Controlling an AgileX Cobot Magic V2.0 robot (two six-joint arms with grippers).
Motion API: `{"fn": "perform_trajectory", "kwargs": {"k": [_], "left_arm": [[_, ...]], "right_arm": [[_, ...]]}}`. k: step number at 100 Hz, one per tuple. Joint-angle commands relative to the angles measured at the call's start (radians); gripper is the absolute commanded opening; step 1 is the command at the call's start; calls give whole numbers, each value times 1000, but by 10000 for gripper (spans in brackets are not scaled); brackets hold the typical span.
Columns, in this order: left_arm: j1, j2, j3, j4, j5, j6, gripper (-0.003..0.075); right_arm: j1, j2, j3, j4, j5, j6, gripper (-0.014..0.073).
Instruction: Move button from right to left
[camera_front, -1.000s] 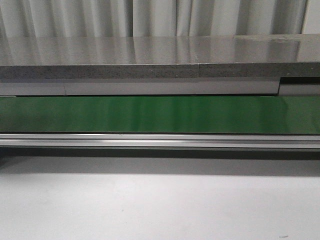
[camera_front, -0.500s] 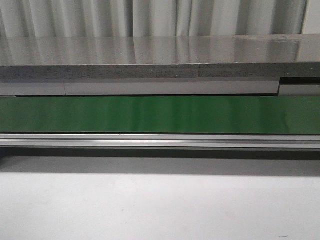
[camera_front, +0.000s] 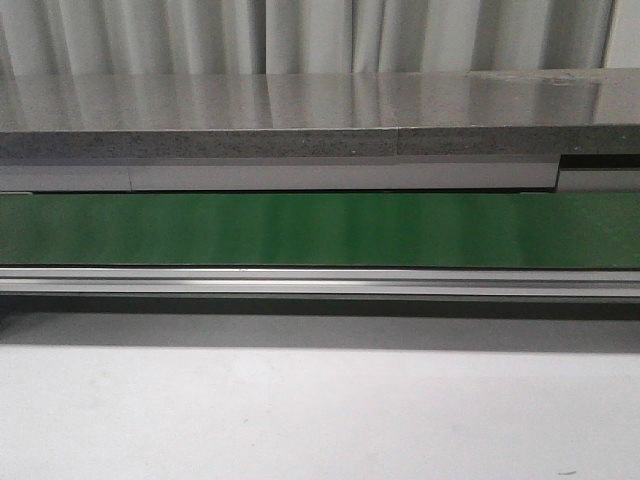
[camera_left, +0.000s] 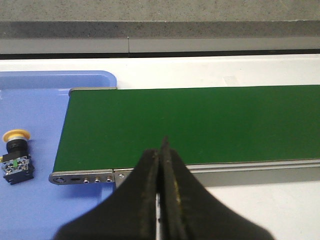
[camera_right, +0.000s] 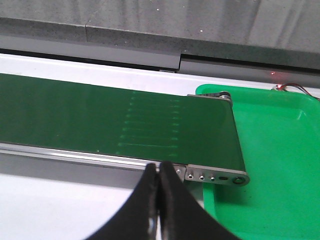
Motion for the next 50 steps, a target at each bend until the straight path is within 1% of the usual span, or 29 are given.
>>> {"fn": "perform_trajectory", "kwargs": {"k": [1, 18, 37, 50], "left_arm": [[-8, -42, 2, -18, -65, -10, -20], [-8, -141, 74, -18, -67, -10, -20], [-8, -259, 164, -18, -132, -10, -20], [-8, -336, 219, -18, -141, -10, -20]], "right_arm": [[-1, 11, -25, -2, -78, -3, -68], [-1, 11, -25, -2, -78, -3, -68], [-1, 11, -25, -2, -78, -3, -68], [-1, 11, -25, -2, -78, -3, -68]]}}
